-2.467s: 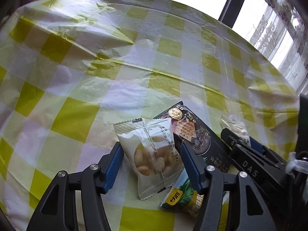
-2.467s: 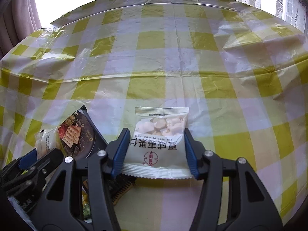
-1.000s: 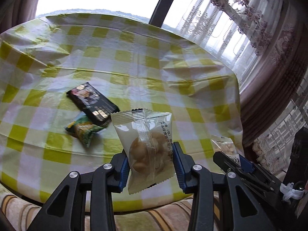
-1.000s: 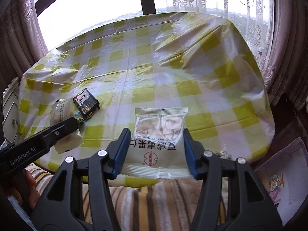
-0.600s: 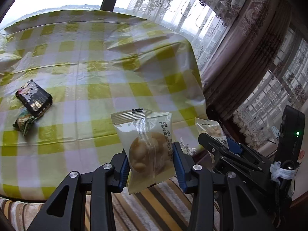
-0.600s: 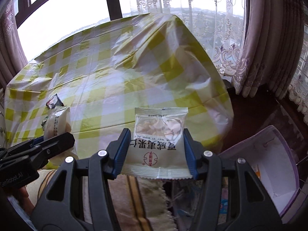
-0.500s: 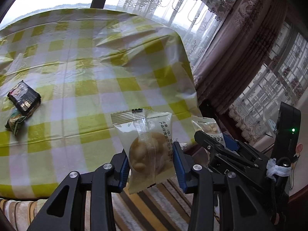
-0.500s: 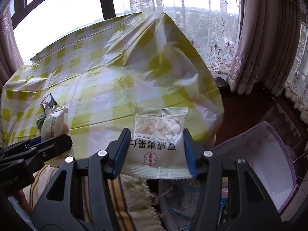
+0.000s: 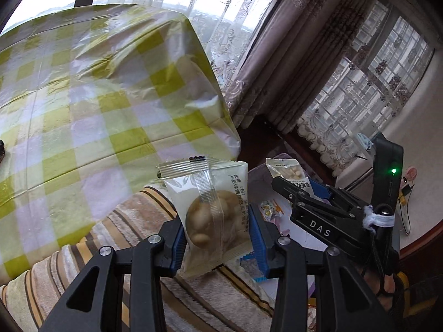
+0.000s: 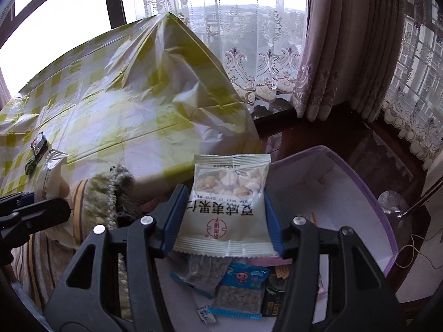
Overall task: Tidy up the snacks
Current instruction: 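Carry the white nut packet over the purple-rimmed box and open the left gripper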
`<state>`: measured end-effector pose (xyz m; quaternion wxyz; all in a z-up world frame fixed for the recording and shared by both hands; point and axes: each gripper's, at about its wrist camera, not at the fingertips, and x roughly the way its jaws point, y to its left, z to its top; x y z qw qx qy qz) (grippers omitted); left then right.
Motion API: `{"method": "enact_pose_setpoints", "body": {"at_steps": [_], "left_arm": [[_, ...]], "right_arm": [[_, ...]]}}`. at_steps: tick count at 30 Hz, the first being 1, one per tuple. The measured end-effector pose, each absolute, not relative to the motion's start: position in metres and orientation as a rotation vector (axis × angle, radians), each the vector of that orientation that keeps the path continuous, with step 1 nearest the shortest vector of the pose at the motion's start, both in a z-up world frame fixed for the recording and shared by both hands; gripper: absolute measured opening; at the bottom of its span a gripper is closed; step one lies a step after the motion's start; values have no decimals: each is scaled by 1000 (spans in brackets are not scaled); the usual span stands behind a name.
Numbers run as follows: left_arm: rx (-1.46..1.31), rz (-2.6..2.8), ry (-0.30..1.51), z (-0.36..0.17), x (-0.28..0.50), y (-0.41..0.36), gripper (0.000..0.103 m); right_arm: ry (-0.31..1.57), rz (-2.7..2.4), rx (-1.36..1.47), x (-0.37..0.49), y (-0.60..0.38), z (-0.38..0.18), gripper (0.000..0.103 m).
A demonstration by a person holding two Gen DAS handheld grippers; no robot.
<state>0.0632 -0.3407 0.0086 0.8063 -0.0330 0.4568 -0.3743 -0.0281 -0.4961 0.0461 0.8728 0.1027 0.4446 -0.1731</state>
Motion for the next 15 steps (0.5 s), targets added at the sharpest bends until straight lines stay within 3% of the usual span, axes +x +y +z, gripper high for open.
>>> {"method": "enact_pose_setpoints", "body": {"at_steps": [11, 14, 15], "left_arm": [[5, -996, 1002, 9, 37, -376, 47], [38, -1034, 1006, 8, 31, -383, 58], [49, -1022, 1002, 8, 31, -384, 59]], "right_arm": [[940, -485, 231, -68, -543, 46, 60], [928, -524, 243, -74, -552, 50, 83], [923, -529, 243, -75, -553, 51, 83]]}}
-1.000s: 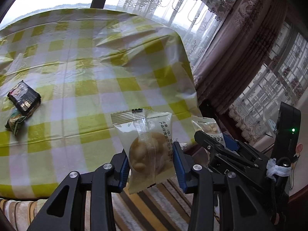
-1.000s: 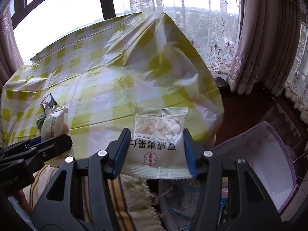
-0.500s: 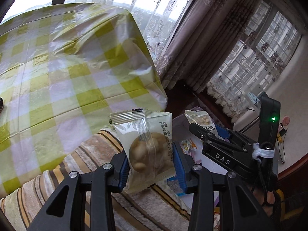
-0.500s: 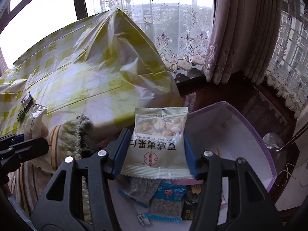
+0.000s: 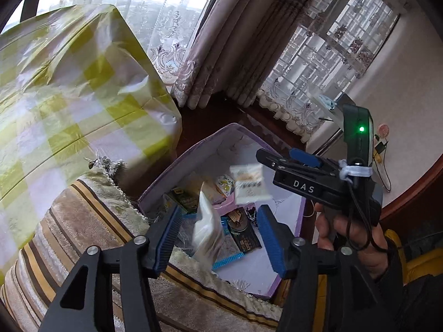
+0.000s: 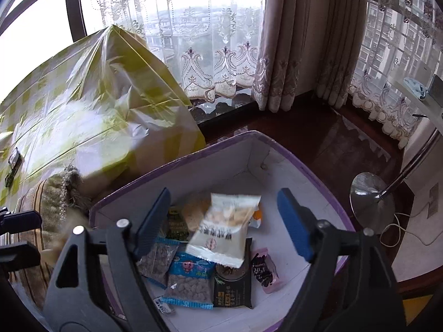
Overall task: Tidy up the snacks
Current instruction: 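Carry the white nut packet over the purple-rimmed box and open the left gripper, then return to the table and grasp the green pea snack bag with the left gripper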
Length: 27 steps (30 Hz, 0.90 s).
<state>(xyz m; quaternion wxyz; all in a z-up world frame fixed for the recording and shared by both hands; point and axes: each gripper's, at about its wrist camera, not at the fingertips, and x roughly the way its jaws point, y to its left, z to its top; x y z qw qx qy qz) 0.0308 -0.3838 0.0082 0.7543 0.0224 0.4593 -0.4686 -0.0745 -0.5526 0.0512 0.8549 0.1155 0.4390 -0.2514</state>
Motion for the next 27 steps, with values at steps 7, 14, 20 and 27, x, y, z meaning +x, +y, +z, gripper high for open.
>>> {"method": "enact_pose_setpoints", "body": {"at_steps": [7, 14, 20, 27], "left_arm": [[44, -921, 977, 10, 45, -360, 59], [-42, -806, 942, 17, 66, -301, 59], [-237, -576, 977, 9, 97, -206, 59], [-514, -270, 1022, -14, 133, -84, 59]], "right_arm": [[944, -490, 223, -65, -543, 49, 83], [966, -450, 196, -57, -528, 47, 84], [988, -402, 163, -46, -508, 43, 84], [977, -338, 127, -32, -481, 45, 84]]}}
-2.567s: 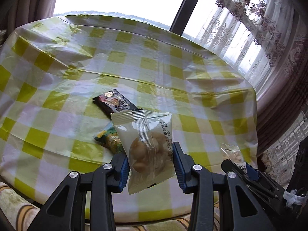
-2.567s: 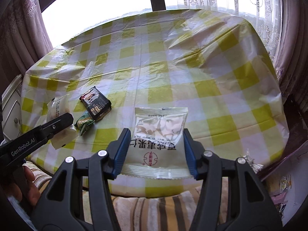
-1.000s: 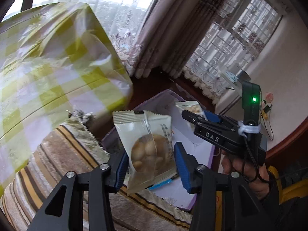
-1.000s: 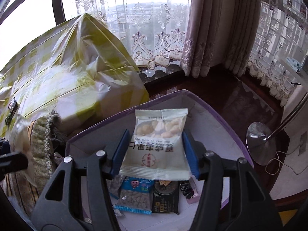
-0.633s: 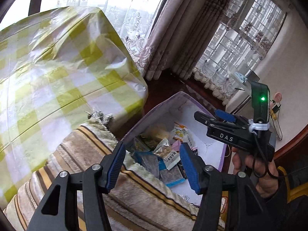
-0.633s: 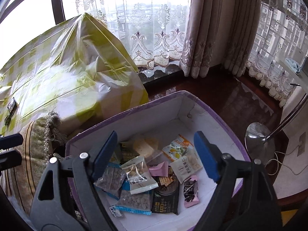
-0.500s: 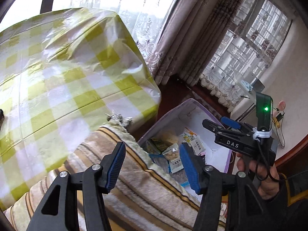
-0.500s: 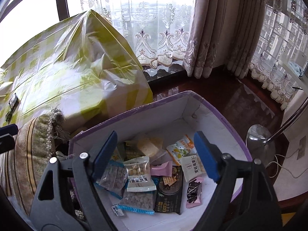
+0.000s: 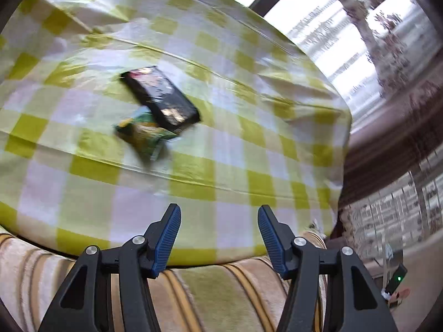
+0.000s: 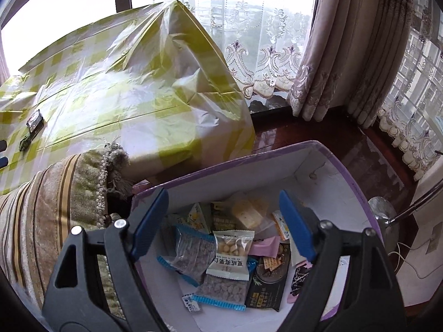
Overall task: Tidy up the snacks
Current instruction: 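Return to the table and grasp the green pea snack bag with the left gripper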
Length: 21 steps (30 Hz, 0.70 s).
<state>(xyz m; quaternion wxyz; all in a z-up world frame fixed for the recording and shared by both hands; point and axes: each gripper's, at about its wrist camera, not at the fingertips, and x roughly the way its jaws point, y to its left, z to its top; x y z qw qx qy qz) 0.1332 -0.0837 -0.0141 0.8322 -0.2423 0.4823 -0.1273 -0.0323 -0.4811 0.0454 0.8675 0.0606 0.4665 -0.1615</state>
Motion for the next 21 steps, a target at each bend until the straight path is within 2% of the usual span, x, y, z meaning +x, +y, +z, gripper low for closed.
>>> {"method": "enact_pose_setpoints", "body": {"at_steps": [3, 9, 12, 21], "left_arm": [[-436, -209, 996, -13, 144, -61, 59], [-123, -277, 1055, -23, 181, -67, 60], [-60, -339, 1064, -29, 196, -65, 72], [107, -376, 1071, -44, 224, -71, 73]], "right_arm": [[964, -306, 133, -25, -472, 49, 84], [940, -235, 165, -3, -453, 56, 84], [928, -183, 172, 11, -438, 60, 84], [928, -15, 156, 61, -385, 63, 84]]}}
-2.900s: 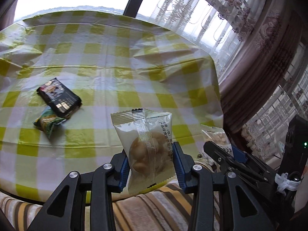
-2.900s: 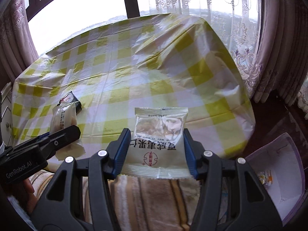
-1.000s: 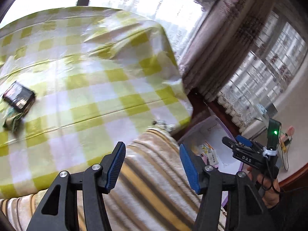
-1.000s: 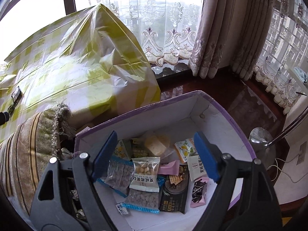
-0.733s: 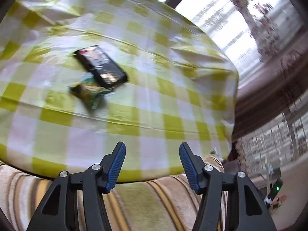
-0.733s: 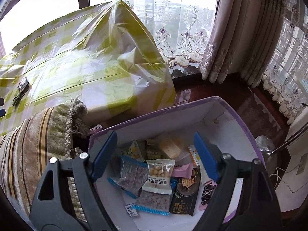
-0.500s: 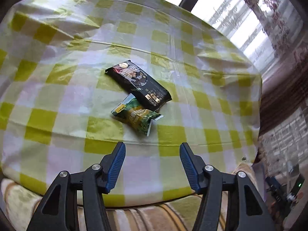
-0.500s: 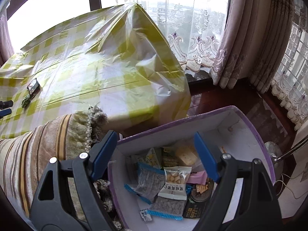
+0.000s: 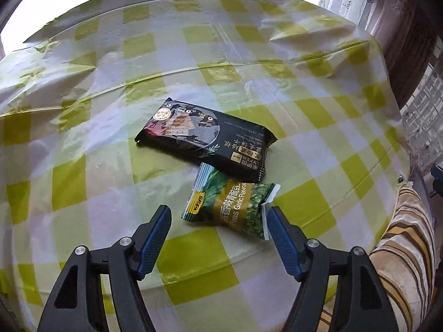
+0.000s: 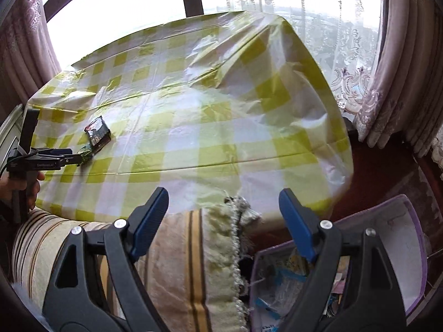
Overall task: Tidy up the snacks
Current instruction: 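Return to the table and grasp the green pea snack bag with the left gripper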
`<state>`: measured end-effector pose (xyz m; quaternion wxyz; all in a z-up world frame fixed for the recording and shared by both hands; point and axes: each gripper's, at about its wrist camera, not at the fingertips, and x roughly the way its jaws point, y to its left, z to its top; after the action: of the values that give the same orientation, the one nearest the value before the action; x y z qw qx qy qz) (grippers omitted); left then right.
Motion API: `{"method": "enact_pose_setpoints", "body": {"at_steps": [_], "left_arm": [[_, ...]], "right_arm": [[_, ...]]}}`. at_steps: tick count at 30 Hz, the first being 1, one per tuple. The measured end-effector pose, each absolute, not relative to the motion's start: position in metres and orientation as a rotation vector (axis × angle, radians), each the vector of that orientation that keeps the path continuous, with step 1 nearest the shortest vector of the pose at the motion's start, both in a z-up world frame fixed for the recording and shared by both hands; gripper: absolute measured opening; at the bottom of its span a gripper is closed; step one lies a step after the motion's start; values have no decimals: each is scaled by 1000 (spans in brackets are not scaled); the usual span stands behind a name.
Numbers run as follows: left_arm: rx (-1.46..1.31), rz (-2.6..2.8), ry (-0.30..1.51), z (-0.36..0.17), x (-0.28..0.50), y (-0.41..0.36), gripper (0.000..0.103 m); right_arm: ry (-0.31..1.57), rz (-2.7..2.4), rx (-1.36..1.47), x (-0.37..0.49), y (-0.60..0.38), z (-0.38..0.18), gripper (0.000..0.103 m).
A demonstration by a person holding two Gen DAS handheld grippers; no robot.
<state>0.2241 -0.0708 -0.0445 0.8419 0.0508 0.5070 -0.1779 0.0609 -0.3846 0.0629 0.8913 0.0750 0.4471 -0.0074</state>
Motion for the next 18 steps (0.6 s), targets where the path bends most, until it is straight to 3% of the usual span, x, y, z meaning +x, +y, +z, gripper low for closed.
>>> {"method": "enact_pose_setpoints", "body": {"at_steps": [6, 10, 18], "left_arm": [[169, -442, 1056, -50, 227, -79, 72], [150, -464, 1049, -52, 230, -77, 63], [104, -503, 1027, -46, 220, -69, 57]], "right_arm": [[938, 55, 119, 86, -351, 62, 84], [943, 102, 102, 102, -329, 60, 84], [945, 187, 46, 143, -278, 59, 85]]}}
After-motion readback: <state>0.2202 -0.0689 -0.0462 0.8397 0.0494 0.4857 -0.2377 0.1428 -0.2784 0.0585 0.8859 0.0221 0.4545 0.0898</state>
